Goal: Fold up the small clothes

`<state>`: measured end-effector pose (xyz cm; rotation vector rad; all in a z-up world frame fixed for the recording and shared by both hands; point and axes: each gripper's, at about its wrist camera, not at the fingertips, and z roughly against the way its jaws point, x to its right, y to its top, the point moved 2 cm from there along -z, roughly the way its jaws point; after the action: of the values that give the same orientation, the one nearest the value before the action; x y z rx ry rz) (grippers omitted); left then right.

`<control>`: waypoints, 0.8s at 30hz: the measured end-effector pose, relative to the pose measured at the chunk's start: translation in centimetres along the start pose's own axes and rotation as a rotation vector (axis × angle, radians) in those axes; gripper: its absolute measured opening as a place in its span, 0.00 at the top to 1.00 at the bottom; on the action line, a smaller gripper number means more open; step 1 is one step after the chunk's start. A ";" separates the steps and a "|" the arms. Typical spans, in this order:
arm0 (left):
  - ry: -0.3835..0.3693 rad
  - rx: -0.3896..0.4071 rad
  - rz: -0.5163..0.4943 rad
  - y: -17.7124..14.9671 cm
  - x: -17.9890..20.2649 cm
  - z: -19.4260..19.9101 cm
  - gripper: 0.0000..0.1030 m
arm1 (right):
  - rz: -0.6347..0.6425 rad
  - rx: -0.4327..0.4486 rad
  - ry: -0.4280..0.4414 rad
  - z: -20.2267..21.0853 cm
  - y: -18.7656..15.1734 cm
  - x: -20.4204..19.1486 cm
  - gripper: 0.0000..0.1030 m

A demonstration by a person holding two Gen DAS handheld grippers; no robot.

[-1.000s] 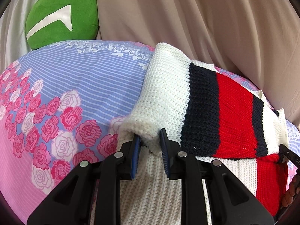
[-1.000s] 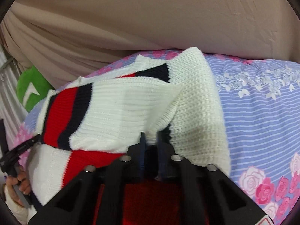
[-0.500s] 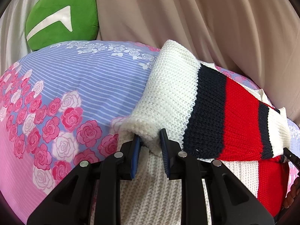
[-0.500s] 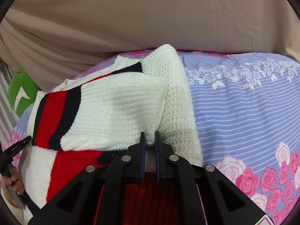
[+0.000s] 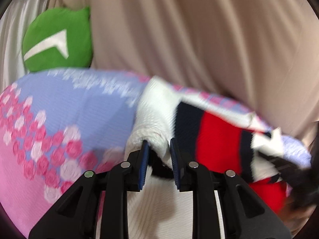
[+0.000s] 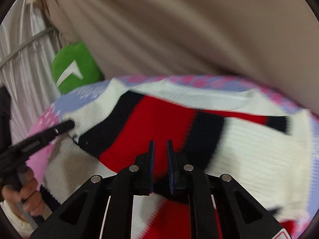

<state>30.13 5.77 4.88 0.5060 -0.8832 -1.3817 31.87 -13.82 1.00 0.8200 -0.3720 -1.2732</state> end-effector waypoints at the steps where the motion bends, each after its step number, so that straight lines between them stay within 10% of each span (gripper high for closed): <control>1: -0.007 -0.015 -0.019 0.6 1.0 -0.8 0.75 | 0.008 -0.040 0.014 -2.5 0.2 -0.9 0.89; 6: 0.098 -0.163 -0.123 0.0 2.6 -8.0 0.73 | 0.049 -0.061 -0.059 -3.4 -1.2 0.4 0.96; 15: 0.046 -0.170 -0.120 -4.8 -2.7 -3.2 0.72 | -0.256 0.046 -0.262 10.4 -8.6 17.0 1.00; 18: 0.053 -0.124 -0.138 -4.7 -2.3 0.1 0.74 | -0.266 0.080 -0.344 12.4 -9.3 16.7 0.88; 24: -0.003 -0.131 -0.206 -2.7 1.7 -0.6 0.52 | -0.161 0.067 -0.176 10.1 -6.7 9.6 0.86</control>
<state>28.84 3.56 2.87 0.5045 -0.7523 -1.6164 23.29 -26.69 1.11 0.8087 -0.4993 -1.4954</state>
